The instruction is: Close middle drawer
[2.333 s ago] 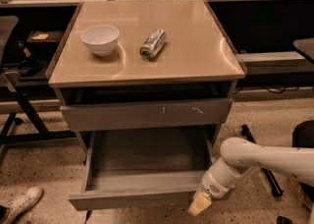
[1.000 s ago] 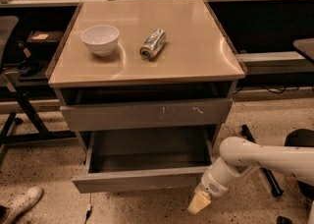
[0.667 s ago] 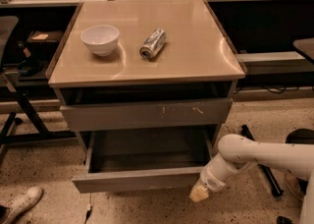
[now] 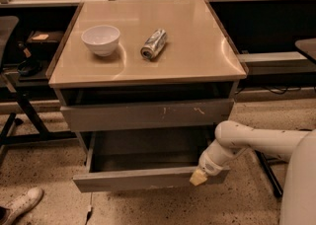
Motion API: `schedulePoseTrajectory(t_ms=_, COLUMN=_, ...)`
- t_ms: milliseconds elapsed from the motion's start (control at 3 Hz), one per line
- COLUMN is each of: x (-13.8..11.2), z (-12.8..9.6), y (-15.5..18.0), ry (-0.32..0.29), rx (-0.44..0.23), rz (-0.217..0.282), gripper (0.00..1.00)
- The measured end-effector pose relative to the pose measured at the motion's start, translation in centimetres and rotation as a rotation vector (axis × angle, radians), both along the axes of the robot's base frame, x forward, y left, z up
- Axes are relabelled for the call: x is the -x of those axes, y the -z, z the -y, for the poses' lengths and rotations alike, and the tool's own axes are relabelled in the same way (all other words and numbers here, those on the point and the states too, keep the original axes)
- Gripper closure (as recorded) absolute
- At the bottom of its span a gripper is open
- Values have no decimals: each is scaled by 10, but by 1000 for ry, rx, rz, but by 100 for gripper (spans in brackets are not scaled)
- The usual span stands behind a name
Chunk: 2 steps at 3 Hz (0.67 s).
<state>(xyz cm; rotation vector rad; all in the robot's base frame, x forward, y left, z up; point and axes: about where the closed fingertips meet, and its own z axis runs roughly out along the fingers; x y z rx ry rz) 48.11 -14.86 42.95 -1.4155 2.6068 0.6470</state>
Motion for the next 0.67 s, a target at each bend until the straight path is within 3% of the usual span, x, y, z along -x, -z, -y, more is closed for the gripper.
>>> schedulePoseTrajectory(t_ms=333, x=0, z=0, y=0, ry=0, rx=1, rz=1, gripper=100)
schedulePoseTrajectory(t_ms=667, x=-30, z=0, y=-6, ry=-4, rx=43, rz=54, gripper=100)
